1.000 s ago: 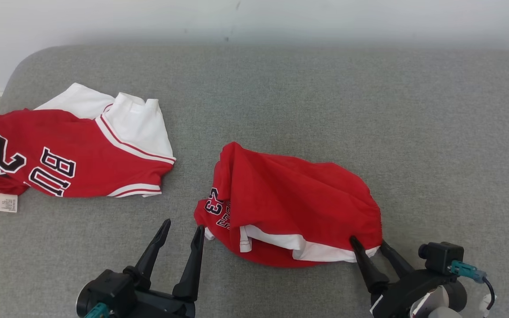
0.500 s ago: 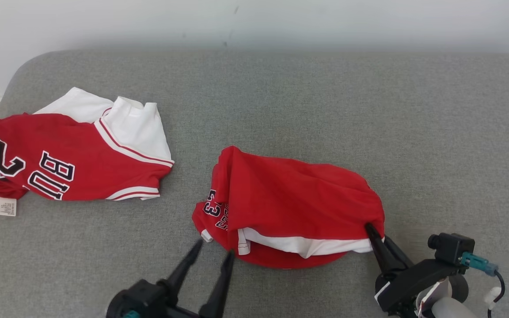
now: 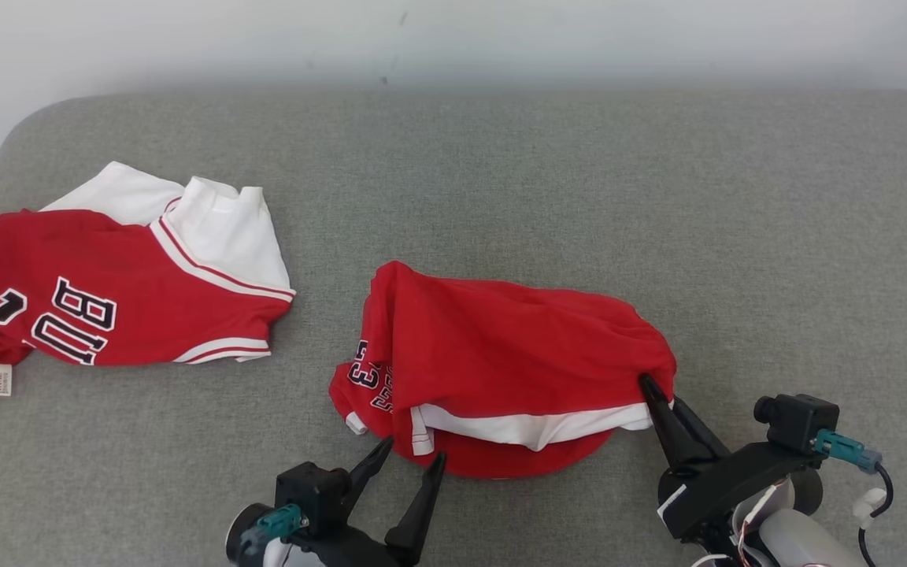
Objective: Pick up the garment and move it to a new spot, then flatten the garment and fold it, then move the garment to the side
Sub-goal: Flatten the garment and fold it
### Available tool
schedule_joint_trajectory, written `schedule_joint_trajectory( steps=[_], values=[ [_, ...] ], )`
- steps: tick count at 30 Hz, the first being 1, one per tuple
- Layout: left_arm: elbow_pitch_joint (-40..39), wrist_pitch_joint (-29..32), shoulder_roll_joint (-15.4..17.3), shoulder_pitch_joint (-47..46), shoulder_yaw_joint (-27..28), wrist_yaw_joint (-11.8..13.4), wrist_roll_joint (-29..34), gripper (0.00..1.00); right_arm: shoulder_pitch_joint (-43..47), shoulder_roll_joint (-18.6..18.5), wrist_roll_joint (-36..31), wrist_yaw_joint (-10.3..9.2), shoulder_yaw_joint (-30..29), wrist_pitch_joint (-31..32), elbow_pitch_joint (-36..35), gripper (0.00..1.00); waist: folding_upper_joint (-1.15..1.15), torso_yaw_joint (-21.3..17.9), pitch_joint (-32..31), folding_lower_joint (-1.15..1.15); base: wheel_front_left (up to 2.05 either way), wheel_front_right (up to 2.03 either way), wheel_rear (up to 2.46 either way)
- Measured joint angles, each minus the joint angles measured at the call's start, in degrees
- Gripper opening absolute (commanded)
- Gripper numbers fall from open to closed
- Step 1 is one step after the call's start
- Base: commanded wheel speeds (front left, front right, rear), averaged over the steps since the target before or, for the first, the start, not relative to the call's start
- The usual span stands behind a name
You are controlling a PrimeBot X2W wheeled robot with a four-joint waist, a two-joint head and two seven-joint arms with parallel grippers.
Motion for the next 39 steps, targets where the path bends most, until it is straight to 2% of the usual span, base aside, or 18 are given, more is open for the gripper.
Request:
schedule_joint_trajectory(
  steps=[11,13,14,15,17,18,20,21,22,30,39],
  values=[
    [9.8,1.4,-2.1,-4.0,0.9,-0.6,-2.3,1.00,-1.3,-0.5,1.6,0.00,1.9,-1.2,0.4,0.00,0.00,-0.9,0.5,0.00,0.00,0.00,0.00],
    [10.8,1.4,-2.3,-4.5,0.9,-1.0,-2.5,0.71,-1.3,-0.7,1.9,0.00,2.2,-1.3,0.5,0.00,0.00,-1.0,0.6,0.00,0.00,0.00,0.00],
    [11.2,1.3,-2.4,-4.8,0.9,-1.0,-2.5,0.48,-1.3,-0.7,1.9,0.00,2.3,-1.4,0.5,0.00,0.00,-1.0,0.5,0.00,0.00,0.00,0.00],
    [11.5,1.3,-2.5,-5.0,0.8,-1.0,-2.5,0.41,-1.3,-0.7,2.0,0.00,2.4,-1.7,0.6,0.00,0.00,-1.0,0.5,0.00,0.00,0.00,0.00],
    [12.2,1.3,-2.7,-5.2,0.4,-1.5,-2.7,0.12,-1.4,-0.9,2.1,0.00,2.6,-1.8,0.8,0.00,0.00,-1.0,0.5,0.00,0.00,0.00,0.00],
    [12.6,1.3,-2.7,-5.3,0.2,-1.6,-2.7,0.09,-1.5,-0.9,2.4,0.00,2.8,-1.8,0.9,0.00,0.00,-1.0,0.5,0.00,0.00,0.00,0.00],
    [13.5,1.3,-2.8,-5.6,-0.1,-2.0,-2.7,0.08,-1.6,-1.0,2.4,0.00,3.1,-2.0,1.0,0.00,0.00,-1.0,0.4,0.00,0.00,0.00,0.00],
    [13.8,1.3,-2.9,-5.8,-0.2,-2.0,-2.8,0.02,-1.6,-1.1,2.5,0.00,3.2,-2.2,1.1,0.00,0.00,-1.0,0.4,0.00,0.00,0.00,0.00],
    [14.1,1.3,-2.9,-5.9,-0.3,-2.1,-2.8,0.00,-1.7,-1.1,2.7,0.00,3.3,-2.3,1.2,0.00,0.00,-1.0,0.4,0.00,0.00,0.00,0.00],
    [14.4,-0.5,-2.3,-6.1,-0.4,-2.7,-2.7,0.00,-2.4,-2.2,3.5,0.00,2.9,-3.2,1.4,0.00,0.00,-1.0,0.1,0.00,0.00,0.00,0.00],
    [8.3,-3.5,1.8,-6.1,0.2,-3.2,-1.8,0.00,-3.1,-5.0,4.4,0.00,-0.1,-4.2,1.0,0.00,0.00,-0.9,-1.7,0.00,0.00,0.00,0.00]
  ],
)
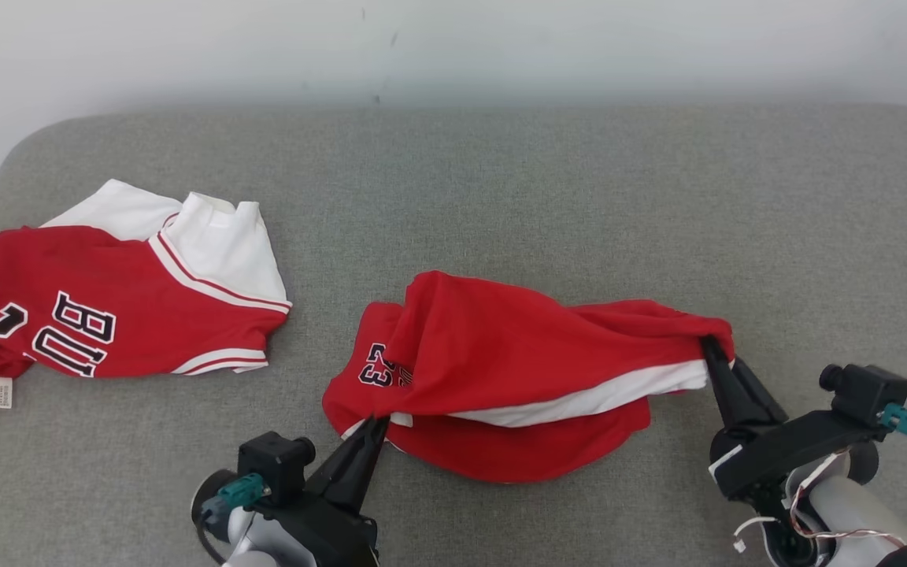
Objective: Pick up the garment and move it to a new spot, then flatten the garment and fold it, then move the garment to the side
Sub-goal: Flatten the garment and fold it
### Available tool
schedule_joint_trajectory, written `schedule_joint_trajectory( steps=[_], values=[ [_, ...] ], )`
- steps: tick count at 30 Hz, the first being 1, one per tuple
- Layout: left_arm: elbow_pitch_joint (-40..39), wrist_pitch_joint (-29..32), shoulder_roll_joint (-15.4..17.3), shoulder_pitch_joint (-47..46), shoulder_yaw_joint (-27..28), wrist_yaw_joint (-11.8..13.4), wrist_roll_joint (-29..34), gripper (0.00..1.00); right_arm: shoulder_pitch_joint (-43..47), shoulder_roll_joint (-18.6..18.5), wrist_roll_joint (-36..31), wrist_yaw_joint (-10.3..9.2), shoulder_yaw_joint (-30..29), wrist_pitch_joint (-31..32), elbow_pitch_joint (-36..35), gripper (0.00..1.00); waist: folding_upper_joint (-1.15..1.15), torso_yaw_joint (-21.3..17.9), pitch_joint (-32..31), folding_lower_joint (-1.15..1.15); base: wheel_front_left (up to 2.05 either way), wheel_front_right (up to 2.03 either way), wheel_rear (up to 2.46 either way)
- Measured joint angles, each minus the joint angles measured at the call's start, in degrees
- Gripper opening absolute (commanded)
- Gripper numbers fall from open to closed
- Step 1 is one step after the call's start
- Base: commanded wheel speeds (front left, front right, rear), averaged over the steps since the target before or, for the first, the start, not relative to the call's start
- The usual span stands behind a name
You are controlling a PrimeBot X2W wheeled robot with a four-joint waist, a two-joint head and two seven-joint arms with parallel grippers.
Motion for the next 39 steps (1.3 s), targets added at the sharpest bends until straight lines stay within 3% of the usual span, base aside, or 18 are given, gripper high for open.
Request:
schedule_joint_trajectory(
  steps=[10,18,28,32,39],
  values=[
    [-13.8,-1.8,5.6,0.0,2.0,-0.4,2.4,0.00,-0.4,-3.3,2.0,0.00,-2.5,-0.5,-8.4,0.00,0.00,-0.3,-2.2,0.00,0.00,0.00,0.00],
    [-23.6,-1.5,12.8,-3.7,4.8,-0.7,3.5,0.00,-3.3,-6.7,3.7,0.00,-3.3,-0.5,-19.4,0.00,0.00,-1.5,-3.7,0.00,0.00,0.00,0.00],
    [-29.5,3.3,15.3,-13.9,6.3,-0.8,3.0,0.00,-10.3,-8.6,5.6,0.00,-6.0,-0.4,-26.6,0.00,0.00,-3.5,-5.4,0.00,0.00,0.00,0.00],
    [-32.4,6.7,16.5,-10.0,4.5,-0.8,1.3,0.00,-5.3,-9.8,8.9,0.00,-5.7,0.8,-28.9,0.00,-0.01,-4.5,-5.3,0.00,0.00,0.00,0.00],
    [-37.3,14.3,19.9,4.1,-1.7,-0.9,-5.9,0.00,11.0,-14.6,15.3,0.00,-5.6,4.2,-30.2,0.00,0.00,-5.2,-3.5,0.00,0.00,0.00,0.00]
  ],
)
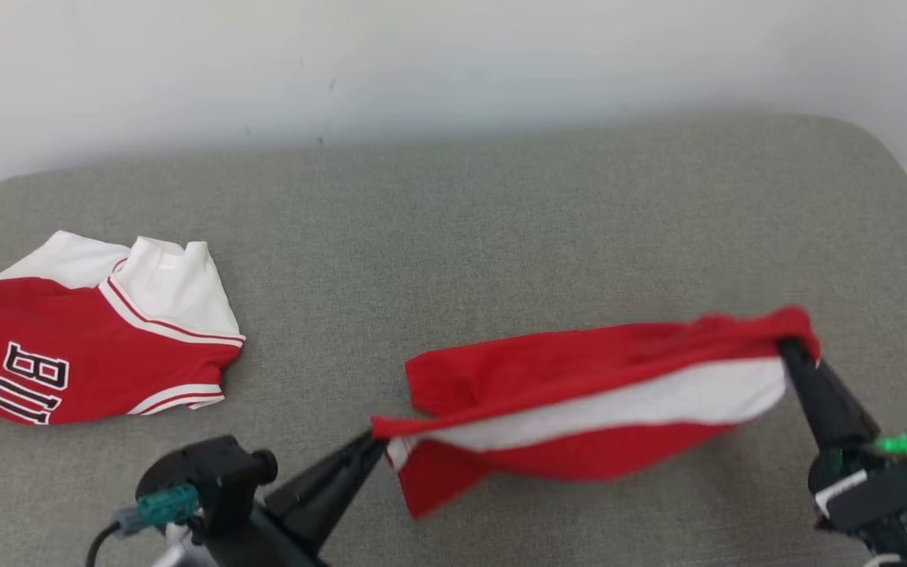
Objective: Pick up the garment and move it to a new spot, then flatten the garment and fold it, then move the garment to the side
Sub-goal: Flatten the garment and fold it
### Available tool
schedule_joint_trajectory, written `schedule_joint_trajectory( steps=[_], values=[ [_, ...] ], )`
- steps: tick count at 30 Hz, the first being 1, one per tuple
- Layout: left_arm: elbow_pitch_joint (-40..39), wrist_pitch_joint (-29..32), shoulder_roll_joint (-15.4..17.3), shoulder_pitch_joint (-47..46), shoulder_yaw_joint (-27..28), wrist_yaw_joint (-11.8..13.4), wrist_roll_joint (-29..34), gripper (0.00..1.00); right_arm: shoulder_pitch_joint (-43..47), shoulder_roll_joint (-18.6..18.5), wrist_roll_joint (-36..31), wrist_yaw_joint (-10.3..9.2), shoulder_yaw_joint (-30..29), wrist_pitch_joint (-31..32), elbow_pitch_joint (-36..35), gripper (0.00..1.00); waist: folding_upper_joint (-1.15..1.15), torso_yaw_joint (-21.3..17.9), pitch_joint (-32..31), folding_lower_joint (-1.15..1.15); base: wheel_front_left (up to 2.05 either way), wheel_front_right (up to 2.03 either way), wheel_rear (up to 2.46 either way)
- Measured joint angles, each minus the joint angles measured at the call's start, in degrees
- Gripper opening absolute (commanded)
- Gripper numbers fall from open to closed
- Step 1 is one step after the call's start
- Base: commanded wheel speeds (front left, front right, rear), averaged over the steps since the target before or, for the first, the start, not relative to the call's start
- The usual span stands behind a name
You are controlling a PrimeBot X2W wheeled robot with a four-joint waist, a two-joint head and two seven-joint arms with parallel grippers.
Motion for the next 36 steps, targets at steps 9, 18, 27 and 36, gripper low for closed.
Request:
schedule_joint_trajectory(
  steps=[9,18,27,36],
  values=[
    [-0.2,9.5,2.6,1.8,-5.9,-0.3,-8.6,0.00,4.1,-2.5,4.1,-0.01,4.8,8.2,0.6,0.00,0.00,-0.7,4.1,0.00,0.00,0.00,0.00],
    [12.6,22.6,3.4,-24.1,-3.8,-0.3,-16.6,0.00,-26.4,5.9,8.0,-0.55,4.3,18.1,10.8,0.00,0.00,-2.3,10.3,0.02,0.00,0.00,0.00],
    [28.2,21.7,1.0,-63.8,4.3,-0.4,-10.6,0.00,-64.7,20.1,9.0,-4.49,-4.2,15.2,29.0,0.00,0.01,-4.3,18.4,0.03,0.00,0.00,0.00],
    [32.7,11.8,-1.0,-58.4,-4.1,-0.4,-9.0,0.00,-59.6,21.0,8.9,-0.43,-1.6,11.6,40.6,0.00,0.02,-3.4,22.8,0.04,0.00,0.00,0.00]
  ],
)
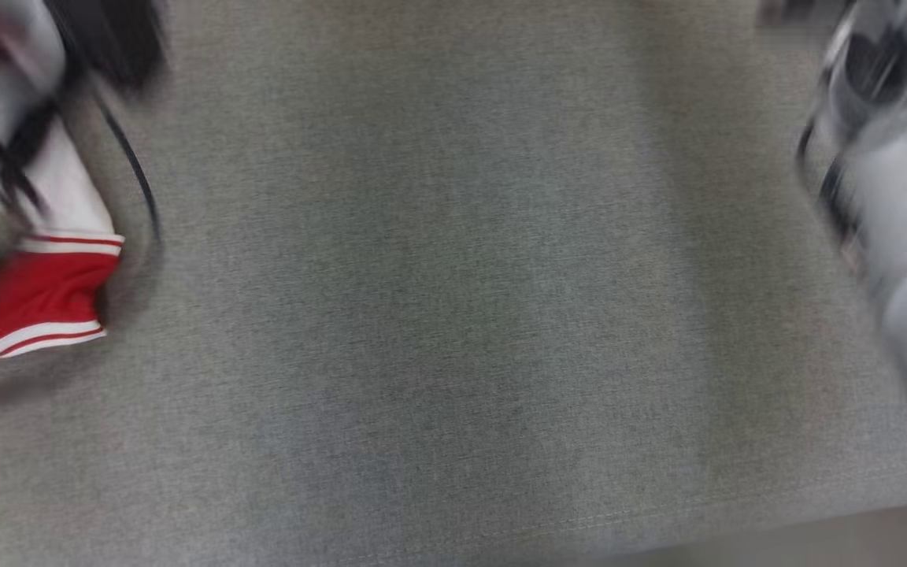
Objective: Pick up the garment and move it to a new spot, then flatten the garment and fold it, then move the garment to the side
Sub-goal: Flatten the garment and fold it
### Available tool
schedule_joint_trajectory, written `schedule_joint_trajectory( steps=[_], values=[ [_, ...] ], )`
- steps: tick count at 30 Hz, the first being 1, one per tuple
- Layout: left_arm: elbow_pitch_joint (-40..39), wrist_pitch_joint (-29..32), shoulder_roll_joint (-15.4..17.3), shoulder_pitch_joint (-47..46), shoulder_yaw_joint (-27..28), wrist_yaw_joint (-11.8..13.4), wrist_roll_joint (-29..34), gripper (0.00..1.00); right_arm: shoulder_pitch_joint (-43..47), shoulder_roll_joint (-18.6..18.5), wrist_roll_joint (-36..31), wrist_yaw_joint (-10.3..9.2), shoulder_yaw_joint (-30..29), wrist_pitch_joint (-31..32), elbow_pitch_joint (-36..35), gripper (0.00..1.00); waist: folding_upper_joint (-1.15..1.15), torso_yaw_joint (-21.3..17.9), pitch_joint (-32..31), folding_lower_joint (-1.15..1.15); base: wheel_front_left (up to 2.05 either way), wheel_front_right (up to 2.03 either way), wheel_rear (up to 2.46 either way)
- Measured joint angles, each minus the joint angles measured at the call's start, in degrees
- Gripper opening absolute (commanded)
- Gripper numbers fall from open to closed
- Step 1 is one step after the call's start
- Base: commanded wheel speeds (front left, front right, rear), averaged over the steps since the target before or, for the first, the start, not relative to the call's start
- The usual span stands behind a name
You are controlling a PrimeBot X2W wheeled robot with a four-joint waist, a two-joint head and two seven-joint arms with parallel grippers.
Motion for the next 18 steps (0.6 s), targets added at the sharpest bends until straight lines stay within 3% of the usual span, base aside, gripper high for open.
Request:
schedule_joint_trajectory(
  steps=[8,18],
  values=[
    [-7.1,-8.0,1.0,24.5,-3.1,0.0,-3.5,0.00,18.1,-1.9,0.3,0.42,3.9,1.4,2.9,0.00,-0.02,0.9,-3.4,-0.04,0.00,0.00,0.00],
    [-10.2,-16.4,-0.3,41.9,-5.5,1.6,-3.7,0.00,34.6,-6.1,4.0,0.43,5.0,1.9,-3.2,0.00,-0.03,0.9,-9.2,-0.04,0.00,0.00,0.00]
  ],
)
